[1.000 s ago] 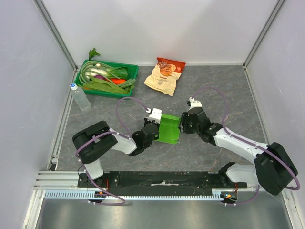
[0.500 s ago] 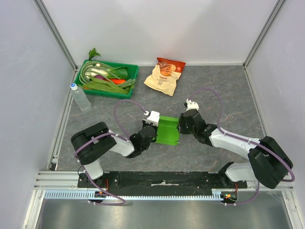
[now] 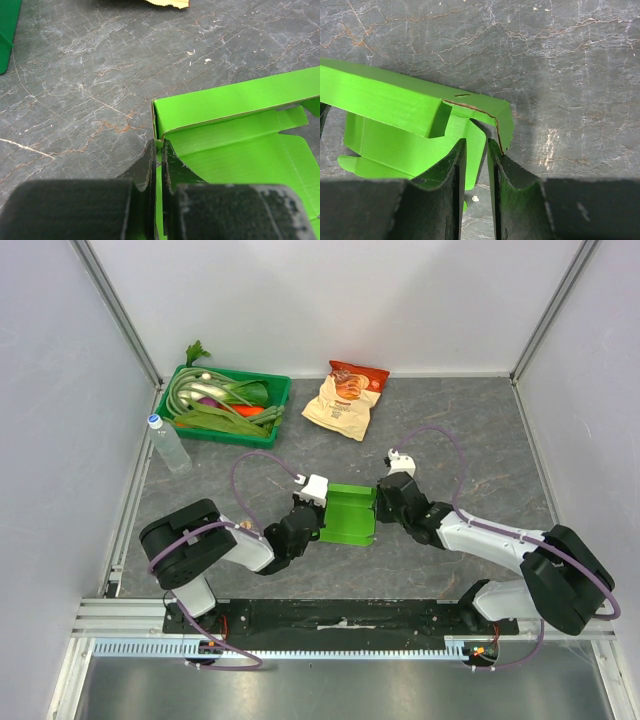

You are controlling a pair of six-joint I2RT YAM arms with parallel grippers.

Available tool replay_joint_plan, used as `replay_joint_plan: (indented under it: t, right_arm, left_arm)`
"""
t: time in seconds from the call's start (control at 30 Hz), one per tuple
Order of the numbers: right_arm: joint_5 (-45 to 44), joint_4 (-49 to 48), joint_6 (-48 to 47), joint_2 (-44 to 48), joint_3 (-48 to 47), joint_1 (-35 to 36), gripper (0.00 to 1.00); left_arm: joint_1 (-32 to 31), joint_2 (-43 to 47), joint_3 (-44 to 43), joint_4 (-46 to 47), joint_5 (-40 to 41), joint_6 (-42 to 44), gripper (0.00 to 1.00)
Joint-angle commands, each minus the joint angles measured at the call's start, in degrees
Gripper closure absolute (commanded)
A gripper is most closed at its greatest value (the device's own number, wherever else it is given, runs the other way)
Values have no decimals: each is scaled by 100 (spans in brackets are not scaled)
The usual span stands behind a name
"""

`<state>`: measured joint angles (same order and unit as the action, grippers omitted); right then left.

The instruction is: Fold the paper box

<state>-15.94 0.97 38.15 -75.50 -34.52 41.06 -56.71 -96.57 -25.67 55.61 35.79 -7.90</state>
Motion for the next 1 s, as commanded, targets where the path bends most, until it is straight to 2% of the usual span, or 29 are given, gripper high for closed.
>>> replay_joint_plan:
  t: [0.0,0.2,0.4,0.7,0.77,0.83,0.97]
  right_arm:
    - [-313,-106,8,-8,-11,69,70]
    - [-795,113,-9,-166,-19,69,70]
    - [-936,70,-1,-430,-2,69,74]
    - [-1103,-388,-168,-1036,-107,69,90]
    - [-1244,-396,-150,-1054,-72,69,89]
    - [-1297,-492,-185,-1002,24,69,83]
    - [-1455,-887,-282,-922,191,60,82]
  left_arm:
    - [11,139,-122,47,68,-168,98]
    - [11,95,-482,-796,305,-422,98]
    - [2,86,-562,-1026,420,-572,98]
    - [2,139,-658,-1447,420,-835,98]
    - [2,157,-702,-1658,402,-985,98]
    - [2,174,-729,-1729,359,-1099,98]
    - [2,200,-746,-1870,350,-1205,98]
